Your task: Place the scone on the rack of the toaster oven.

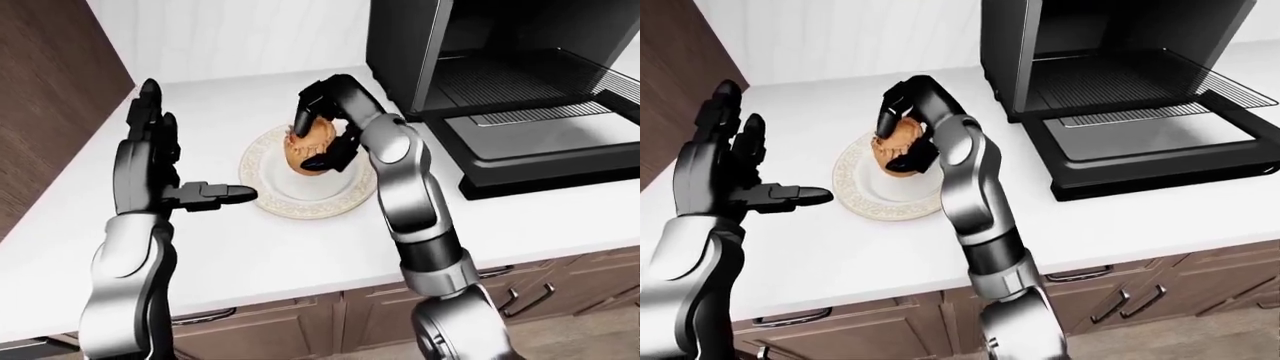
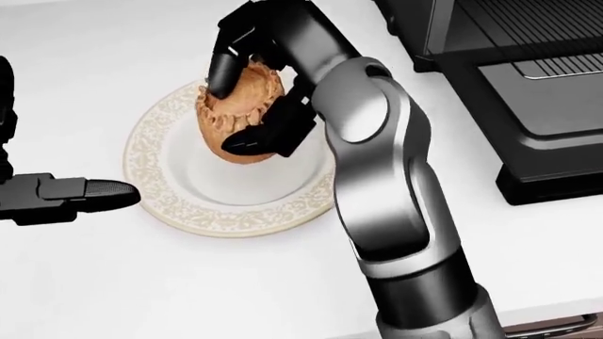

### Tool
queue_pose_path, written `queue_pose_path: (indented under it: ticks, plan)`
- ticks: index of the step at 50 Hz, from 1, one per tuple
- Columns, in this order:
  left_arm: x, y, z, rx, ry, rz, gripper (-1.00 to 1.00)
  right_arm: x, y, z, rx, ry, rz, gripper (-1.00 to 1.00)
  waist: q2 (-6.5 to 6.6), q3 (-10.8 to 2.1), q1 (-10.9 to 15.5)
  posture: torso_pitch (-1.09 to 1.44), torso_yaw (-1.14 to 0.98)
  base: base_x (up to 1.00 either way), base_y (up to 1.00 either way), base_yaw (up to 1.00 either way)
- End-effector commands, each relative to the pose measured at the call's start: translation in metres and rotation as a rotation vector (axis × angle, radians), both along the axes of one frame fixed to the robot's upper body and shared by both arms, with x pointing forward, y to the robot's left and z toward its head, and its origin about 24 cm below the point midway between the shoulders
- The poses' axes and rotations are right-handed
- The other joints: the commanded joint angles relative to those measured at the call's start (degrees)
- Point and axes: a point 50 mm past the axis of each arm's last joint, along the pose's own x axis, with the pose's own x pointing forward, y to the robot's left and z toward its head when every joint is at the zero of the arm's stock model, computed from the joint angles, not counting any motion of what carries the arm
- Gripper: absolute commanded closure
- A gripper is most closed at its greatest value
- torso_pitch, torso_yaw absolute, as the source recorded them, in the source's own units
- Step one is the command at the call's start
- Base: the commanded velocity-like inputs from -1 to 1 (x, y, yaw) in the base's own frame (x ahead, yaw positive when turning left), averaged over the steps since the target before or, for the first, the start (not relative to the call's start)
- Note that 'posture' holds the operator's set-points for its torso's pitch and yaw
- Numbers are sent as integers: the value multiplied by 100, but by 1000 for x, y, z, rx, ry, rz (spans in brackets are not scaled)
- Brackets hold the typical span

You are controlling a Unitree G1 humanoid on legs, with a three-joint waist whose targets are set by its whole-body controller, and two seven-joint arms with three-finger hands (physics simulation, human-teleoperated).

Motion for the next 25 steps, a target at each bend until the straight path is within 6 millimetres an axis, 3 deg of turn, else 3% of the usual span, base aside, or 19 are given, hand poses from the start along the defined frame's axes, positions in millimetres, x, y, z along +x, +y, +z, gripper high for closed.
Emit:
queue_pose_path:
  ticks: [1,9,17,25]
  plan:
    - [-6,0,16,21,-85,4,-100,-8,-1,29,5,-104,3,73,30,-156,-2,0,0,0,0,0]
    - [-6,0,15,19,-83,4,-100,-29,-16,71,-4,-179,-37,74,18,-126,3,0,0,0,0,0]
    - [-7,1,16,14,-88,7,-100,-51,-52,115,-18,-262,-143,74,1,-75,0,0,0,0,0,0]
    - [-7,1,20,14,-94,4,-100,-69,-85,141,-14,-317,-246,74,-19,-56,0,0,0,0,0,0]
